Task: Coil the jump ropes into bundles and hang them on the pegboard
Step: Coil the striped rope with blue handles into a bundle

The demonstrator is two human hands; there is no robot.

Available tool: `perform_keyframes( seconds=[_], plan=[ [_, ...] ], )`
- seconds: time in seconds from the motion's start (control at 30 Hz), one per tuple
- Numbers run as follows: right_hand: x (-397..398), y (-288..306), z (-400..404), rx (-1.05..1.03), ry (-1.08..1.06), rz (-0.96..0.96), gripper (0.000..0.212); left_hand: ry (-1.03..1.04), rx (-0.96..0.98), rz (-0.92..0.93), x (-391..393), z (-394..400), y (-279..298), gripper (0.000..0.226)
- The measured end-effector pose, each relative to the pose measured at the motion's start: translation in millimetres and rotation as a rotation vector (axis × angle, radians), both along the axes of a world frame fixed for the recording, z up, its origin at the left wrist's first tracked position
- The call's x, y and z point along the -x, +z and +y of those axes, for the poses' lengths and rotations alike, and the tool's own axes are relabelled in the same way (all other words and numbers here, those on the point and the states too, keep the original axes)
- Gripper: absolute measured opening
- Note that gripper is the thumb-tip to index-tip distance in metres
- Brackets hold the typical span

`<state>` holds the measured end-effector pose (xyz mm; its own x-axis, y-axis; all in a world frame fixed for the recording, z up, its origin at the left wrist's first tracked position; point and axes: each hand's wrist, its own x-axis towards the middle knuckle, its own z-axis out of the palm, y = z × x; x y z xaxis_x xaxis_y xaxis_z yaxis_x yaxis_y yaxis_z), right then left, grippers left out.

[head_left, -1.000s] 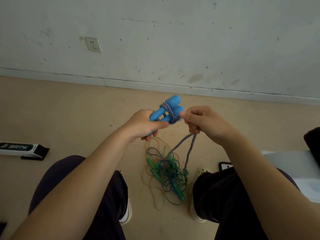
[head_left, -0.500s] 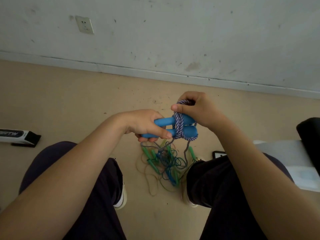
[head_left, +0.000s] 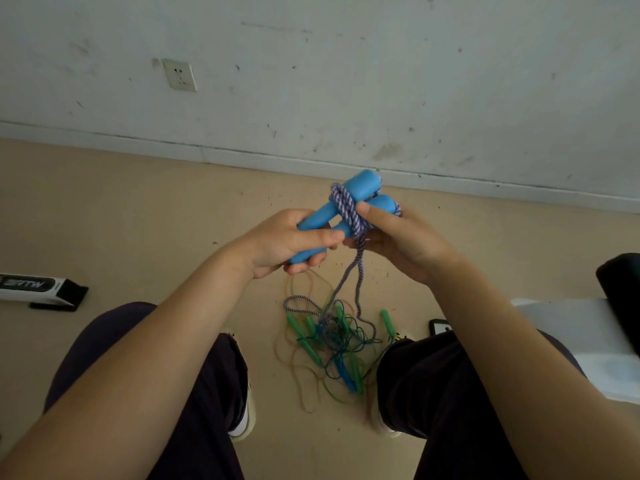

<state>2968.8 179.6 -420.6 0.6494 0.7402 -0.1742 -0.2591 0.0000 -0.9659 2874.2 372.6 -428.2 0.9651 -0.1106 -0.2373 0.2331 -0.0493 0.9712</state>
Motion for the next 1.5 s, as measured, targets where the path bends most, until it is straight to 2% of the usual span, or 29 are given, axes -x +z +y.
perform_keyframes(
  seconds=[0.1,0.23,0.37,0.47,0.53,0.67,0.77,0.87,0.93,1.03,1.1,1.2,1.33,1.4,1.5],
  plan=[
    [8.6,-3.8,5.3,0.017,0.013,-0.030,0.032,0.118,0.023,-0.037,-0.7,-6.0,-0.6,0.033],
    [14.4,-4.3,10.5,0.178,-0.025,-0.177,0.043,0.237,-0.057,-0.037,-1.9,-10.8,-3.0,0.034],
    [15.9,-1.3,10.9,0.198,0.056,-0.179,0.027,0.318,-0.074,-0.066,-3.1,-12.1,-2.9,0.036],
    [10.3,3.7,7.5,0.197,0.106,-0.156,0.015,0.324,-0.046,-0.094,-2.8,-9.8,-2.5,0.030],
    [5.5,5.0,3.4,0.240,0.100,-0.168,0.019,0.322,-0.025,-0.097,-2.5,-8.8,-2.5,0.029],
    [9.0,0.9,6.2,0.293,-0.001,-0.280,0.014,0.320,-0.025,-0.095,-2.2,-9.6,-3.6,0.028],
    [12.5,-2.8,10.6,0.329,-0.056,-0.328,0.022,0.357,-0.030,-0.088,-2.8,-10.6,-3.6,0.028],
    [13.7,-1.0,10.9,0.303,-0.029,-0.254,0.032,0.439,-0.037,-0.073,-4.8,-8.7,-4.0,0.031],
    [16.8,0.9,10.5,0.323,0.029,-0.264,0.034,0.499,-0.079,-0.060,-6.5,-5.8,-6.1,0.030],
    [19.9,5.5,7.7,0.320,0.069,-0.332,0.029,0.544,-0.264,-0.036,-8.7,0.6,-11.0,0.029],
    [15.8,10.4,2.1,0.254,0.035,-0.337,0.026,0.470,-0.358,0.012,-8.5,5.4,-12.1,0.027],
    [5.0,13.0,-5.7,0.184,-0.059,-0.374,0.027,0.160,-0.395,0.135,-5.6,3.7,-11.2,0.027],
    [-1.2,5.8,-2.9,0.276,-0.148,-0.657,0.025,-0.190,-0.407,0.238,-2.8,-8.9,-6.0,0.030],
    [-2.8,1.9,0.0,0.343,-0.135,-0.746,0.022,-0.261,-0.431,0.256,-1.5,-10.7,-2.6,0.031],
    [-4.9,-1.0,1.8,0.354,-0.150,-0.731,0.025,-0.291,-0.446,0.230,-0.2,-10.7,0.0,0.032]
  ],
)
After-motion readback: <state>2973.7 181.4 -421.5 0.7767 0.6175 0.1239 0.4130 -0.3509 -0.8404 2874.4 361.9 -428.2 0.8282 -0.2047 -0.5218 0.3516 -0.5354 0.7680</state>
